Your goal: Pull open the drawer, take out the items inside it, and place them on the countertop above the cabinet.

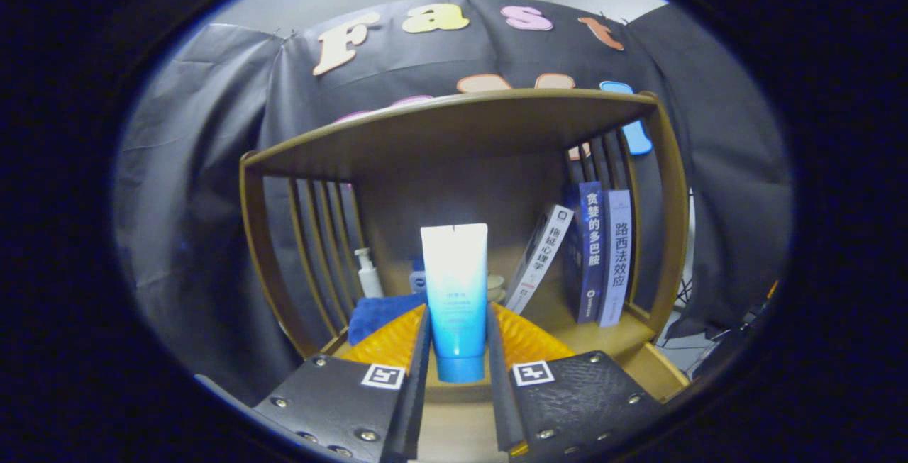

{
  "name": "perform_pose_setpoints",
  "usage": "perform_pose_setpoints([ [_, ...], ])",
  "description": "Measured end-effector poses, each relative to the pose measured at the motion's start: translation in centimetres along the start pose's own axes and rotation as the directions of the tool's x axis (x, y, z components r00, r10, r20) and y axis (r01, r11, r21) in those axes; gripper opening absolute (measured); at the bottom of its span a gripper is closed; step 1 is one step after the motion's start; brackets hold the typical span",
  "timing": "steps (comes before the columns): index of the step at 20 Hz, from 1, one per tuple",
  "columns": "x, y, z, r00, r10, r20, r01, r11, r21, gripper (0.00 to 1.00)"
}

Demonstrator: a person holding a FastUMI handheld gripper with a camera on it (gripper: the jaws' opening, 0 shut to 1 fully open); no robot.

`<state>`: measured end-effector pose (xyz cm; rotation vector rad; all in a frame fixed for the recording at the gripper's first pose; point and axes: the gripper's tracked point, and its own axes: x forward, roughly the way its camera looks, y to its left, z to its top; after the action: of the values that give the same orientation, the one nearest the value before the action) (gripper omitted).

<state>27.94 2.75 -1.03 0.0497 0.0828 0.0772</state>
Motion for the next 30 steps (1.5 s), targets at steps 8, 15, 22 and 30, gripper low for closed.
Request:
perform_pose_setpoints([
  [8, 8.6, -3.5, -5.8, 0.978, -0.131, -0.162, 0.122, 0.991, -0.061, 0.41],
  [15, 11.0, -4.6, -12.2, 0.944, -0.203, -0.260, 0.169, 0.975, -0.146, 0.41],
  [22, 10.2, -3.2, -12.9, 0.949, -0.206, -0.239, 0.178, 0.975, -0.135, 0.77],
  [30, 2.1, -2.1, -10.7, 0.970, -0.171, -0.175, 0.144, 0.978, -0.153, 0.98],
])
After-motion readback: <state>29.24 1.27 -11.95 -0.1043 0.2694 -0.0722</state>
